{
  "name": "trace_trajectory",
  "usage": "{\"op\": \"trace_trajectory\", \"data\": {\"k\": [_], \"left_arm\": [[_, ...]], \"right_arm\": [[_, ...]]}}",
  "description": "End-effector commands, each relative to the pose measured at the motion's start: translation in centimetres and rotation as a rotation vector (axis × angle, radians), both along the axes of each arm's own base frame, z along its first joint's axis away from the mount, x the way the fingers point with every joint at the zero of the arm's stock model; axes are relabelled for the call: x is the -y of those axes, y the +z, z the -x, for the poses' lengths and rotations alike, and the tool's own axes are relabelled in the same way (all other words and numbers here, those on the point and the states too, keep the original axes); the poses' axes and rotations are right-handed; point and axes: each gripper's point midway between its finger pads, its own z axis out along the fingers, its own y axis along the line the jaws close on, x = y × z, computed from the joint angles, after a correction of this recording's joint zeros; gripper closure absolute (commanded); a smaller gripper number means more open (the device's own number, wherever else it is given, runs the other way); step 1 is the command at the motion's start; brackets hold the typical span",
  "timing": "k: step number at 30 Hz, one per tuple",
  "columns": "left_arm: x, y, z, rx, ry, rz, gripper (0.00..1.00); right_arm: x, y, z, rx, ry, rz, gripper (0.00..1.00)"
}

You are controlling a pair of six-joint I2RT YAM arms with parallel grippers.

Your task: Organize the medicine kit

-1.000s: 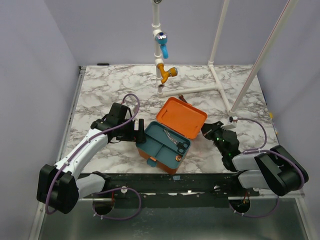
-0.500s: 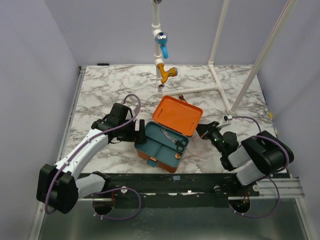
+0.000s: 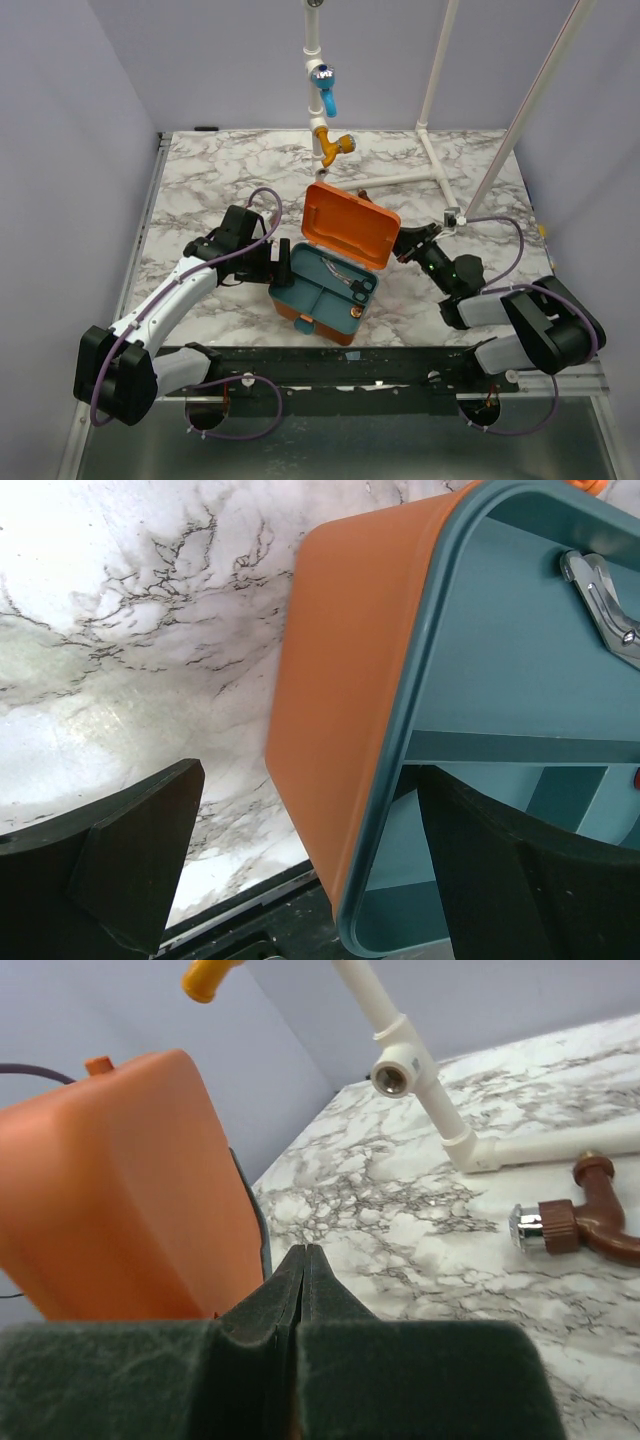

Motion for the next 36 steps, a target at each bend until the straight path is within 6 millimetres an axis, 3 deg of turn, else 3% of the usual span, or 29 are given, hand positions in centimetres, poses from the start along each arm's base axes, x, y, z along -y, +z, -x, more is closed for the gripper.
{"op": "trace_trajectory", "data": {"k": [1, 11, 18, 23, 30, 36], "left_arm": [[-0.3, -0.1, -0.1, 0.001, -0.005, -0.032, 0.10], [-0.5, 1.0, -0.6, 0.050, 0.014, -0.030, 0.10], [-1.5, 4.4, -1.5, 0.227, 0.072, -0.010, 0.08], [-3.1, 6.7, -1.3, 0.341, 0.159, 0.001, 0.06], [-5.8, 10.8, 0.4, 0.456, 0.293, 0.023, 0.04], [-7.4, 13.5, 1.7, 0.505, 0.341, 0.017, 0.02]], "right_arm": [[-1.7, 3.9, 2.0, 0.202, 0.132, 0.022, 0.99], [-3.1, 5.1, 4.0, 0.256, 0.265, 0.123, 0.99], [-3.3, 6.3, 5.2, 0.267, 0.311, 0.170, 0.99], [-3.6, 6.1, 5.7, 0.242, 0.344, 0.184, 0.99], [-4.7, 5.4, 7.1, 0.197, 0.435, 0.208, 0.99], [-6.9, 4.3, 8.9, 0.153, 0.543, 0.288, 0.99]]}}
